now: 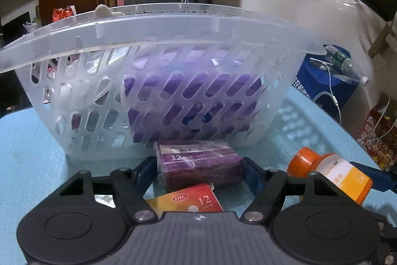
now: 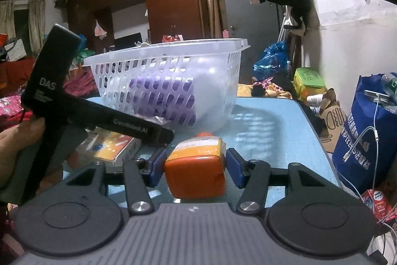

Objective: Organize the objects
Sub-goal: 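Grasp the orange bottle with the right gripper while the left grasps the purple box, then carry the bottle and purple box over the basket and open both grippers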

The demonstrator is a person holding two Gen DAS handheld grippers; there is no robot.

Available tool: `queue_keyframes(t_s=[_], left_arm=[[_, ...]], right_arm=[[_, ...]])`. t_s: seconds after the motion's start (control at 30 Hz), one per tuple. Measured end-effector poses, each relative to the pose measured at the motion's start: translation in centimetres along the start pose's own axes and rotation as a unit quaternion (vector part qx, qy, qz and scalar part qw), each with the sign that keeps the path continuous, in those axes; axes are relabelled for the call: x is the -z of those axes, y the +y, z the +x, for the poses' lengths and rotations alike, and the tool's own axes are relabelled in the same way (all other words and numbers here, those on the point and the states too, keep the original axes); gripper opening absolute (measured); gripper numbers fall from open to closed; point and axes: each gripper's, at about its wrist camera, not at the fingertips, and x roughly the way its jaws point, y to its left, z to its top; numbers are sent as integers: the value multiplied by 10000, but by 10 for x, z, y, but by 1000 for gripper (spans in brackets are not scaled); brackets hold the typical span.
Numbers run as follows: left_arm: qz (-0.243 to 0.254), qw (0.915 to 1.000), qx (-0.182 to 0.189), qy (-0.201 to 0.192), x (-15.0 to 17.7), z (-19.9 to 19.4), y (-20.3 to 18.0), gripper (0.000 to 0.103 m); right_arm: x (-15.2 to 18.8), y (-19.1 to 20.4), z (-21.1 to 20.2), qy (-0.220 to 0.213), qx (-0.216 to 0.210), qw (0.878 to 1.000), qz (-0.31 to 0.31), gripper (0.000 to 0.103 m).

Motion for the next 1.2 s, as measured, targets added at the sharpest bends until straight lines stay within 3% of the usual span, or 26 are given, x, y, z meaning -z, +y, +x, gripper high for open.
queue_keyframes(t_s=[0.4, 0.5, 0.6, 0.73, 0.87, 0.97, 1.07, 1.2], left_arm=[[76, 9951, 386, -902, 14, -54, 2, 75], [0, 9901, 526, -1300, 17, -85, 13, 75], [-144, 9814, 598, -1820, 13, -127, 29, 75], [-137, 9728, 368, -2283, -29, -169, 47, 75], [-49, 9806, 48, -1957, -89, -148, 60, 75], [-283, 9910, -261, -1283, -120, -93, 81, 75], [-433, 9962, -360, -671, -130, -41, 97, 75], [-576, 9962, -455, -466, -127, -16, 113, 76]], right_arm=[[6, 5, 7, 271, 152, 9986, -418, 54], [3, 4, -10, -134, 272, 9989, -365, 53], [-9, 4, -45, -660, 78, 9974, -266, 53], [-49, 18, -85, -1404, -63, 9889, -485, 53], [-110, 34, -68, -1584, -97, 9843, -773, 53], [-148, 37, -12, -1086, 191, 9910, -763, 53], [-163, 26, 50, -335, 186, 9980, -504, 53], [-159, 21, 92, -114, 323, 9984, -456, 53]])
